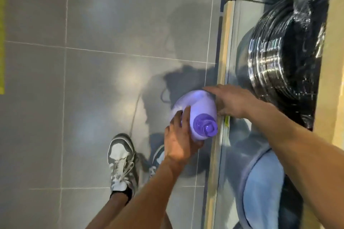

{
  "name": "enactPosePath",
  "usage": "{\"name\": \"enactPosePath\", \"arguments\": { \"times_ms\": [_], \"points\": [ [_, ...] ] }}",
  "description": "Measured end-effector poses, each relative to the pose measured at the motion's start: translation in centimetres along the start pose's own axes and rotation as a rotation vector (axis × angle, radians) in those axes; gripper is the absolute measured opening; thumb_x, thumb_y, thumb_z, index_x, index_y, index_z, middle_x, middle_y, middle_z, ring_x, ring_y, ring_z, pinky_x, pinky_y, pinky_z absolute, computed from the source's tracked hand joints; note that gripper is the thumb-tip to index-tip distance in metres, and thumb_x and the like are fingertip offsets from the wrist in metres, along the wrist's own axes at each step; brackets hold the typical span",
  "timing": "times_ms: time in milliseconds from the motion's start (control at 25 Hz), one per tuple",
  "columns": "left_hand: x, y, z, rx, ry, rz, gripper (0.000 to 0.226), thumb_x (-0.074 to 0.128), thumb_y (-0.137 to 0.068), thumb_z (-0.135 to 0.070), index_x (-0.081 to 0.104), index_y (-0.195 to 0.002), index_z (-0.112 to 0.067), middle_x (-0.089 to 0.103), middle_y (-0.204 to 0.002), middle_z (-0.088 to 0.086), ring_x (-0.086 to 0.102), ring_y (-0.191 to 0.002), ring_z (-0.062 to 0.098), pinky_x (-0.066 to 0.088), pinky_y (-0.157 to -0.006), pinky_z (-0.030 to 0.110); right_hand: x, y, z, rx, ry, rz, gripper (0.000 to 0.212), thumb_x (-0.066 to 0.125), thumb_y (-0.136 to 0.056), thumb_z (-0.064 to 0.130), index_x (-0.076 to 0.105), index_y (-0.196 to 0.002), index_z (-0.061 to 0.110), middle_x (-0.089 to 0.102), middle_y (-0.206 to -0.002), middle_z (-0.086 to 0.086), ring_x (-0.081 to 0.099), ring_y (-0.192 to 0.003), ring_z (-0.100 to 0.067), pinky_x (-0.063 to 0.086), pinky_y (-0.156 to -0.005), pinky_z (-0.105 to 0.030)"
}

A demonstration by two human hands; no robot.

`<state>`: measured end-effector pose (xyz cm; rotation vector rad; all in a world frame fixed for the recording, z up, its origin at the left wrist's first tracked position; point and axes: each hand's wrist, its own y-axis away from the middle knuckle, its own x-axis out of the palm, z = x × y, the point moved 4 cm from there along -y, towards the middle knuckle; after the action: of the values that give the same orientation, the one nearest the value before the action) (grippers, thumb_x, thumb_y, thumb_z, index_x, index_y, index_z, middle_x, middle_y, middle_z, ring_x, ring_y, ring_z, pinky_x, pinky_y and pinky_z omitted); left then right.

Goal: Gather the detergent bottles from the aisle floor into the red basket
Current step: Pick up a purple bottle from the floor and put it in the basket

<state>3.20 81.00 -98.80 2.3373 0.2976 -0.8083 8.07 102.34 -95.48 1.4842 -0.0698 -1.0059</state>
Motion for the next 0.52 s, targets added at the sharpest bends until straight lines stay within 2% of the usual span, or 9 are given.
{"name": "enactPosePath", "arguments": {
  "times_ms": [80,160,240,320,400,520],
  "points": [
    [0.1,-1.9,0.6,0.107,-0.018,-0.019,0.116,0.085,-0.053,-0.058,0.027,-0.149,-0.026,0.056,-0.14,0.003,0.061,-0.116,0.027,0.052,-0.087,0.042,2.5,-1.4,-1.0,-0.043,-0.006,0.033,0.105,0.092,-0.065,0.039,0.031,-0.151,0.041,0.047,-0.15,0.001,0.052,-0.13,-0.031,0.049,-0.103,-0.051],
    [-1.7,-4.0,1.0,0.294,-0.124,0.007,0.108,0.075,-0.056,-0.063,0.035,-0.148,-0.022,0.059,-0.137,0.002,0.065,-0.11,0.026,0.053,-0.081,0.041,3.5,-1.3,-1.8,-0.029,-0.101,-0.01,0.101,0.091,-0.058,0.049,0.038,-0.143,0.038,0.052,-0.141,0.003,0.055,-0.124,-0.029,0.051,-0.099,-0.05],
    [-4.4,-6.5,1.2,0.483,-0.209,0.054,0.105,0.068,-0.059,-0.062,0.039,-0.15,-0.018,0.06,-0.139,0.002,0.066,-0.111,0.028,0.053,-0.081,0.042,3.5,-0.3,-1.6,0.007,-0.225,-0.087,0.094,0.089,-0.055,0.06,0.043,-0.134,0.036,0.056,-0.13,0.006,0.057,-0.118,-0.024,0.052,-0.094,-0.047],
    [-6.4,-8.4,1.4,0.602,-0.254,0.112,0.101,0.067,-0.061,-0.057,0.043,-0.149,-0.015,0.059,-0.14,0.003,0.064,-0.114,0.027,0.053,-0.083,0.039,3.9,0.9,-0.7,0.083,-0.323,-0.144,0.085,0.091,-0.059,0.059,0.047,-0.127,0.032,0.057,-0.119,0.01,0.055,-0.108,-0.018,0.05,-0.086,-0.039],
    [-7.6,-9.4,2.0,0.583,-0.247,0.115,0.1,0.074,-0.063,-0.053,0.043,-0.149,-0.011,0.056,-0.142,0.007,0.062,-0.118,0.029,0.055,-0.086,0.042,4.3,1.4,0.5,0.133,-0.427,-0.21,0.079,0.093,-0.062,0.052,0.048,-0.123,0.032,0.06,-0.116,0.009,0.056,-0.103,-0.02,0.049,-0.081,-0.038],
    [-8.3,-9.9,2.8,0.541,-0.198,0.133,0.104,0.089,-0.059,-0.043,0.043,-0.146,-0.006,0.056,-0.138,0.014,0.061,-0.116,0.034,0.058,-0.087,0.047,3.8,1.6,2.7,0.097,-0.524,-0.317,0.073,0.088,-0.066,0.047,0.046,-0.124,0.034,0.064,-0.12,0.008,0.062,-0.105,-0.025,0.052,-0.083,-0.039]
  ]
}}
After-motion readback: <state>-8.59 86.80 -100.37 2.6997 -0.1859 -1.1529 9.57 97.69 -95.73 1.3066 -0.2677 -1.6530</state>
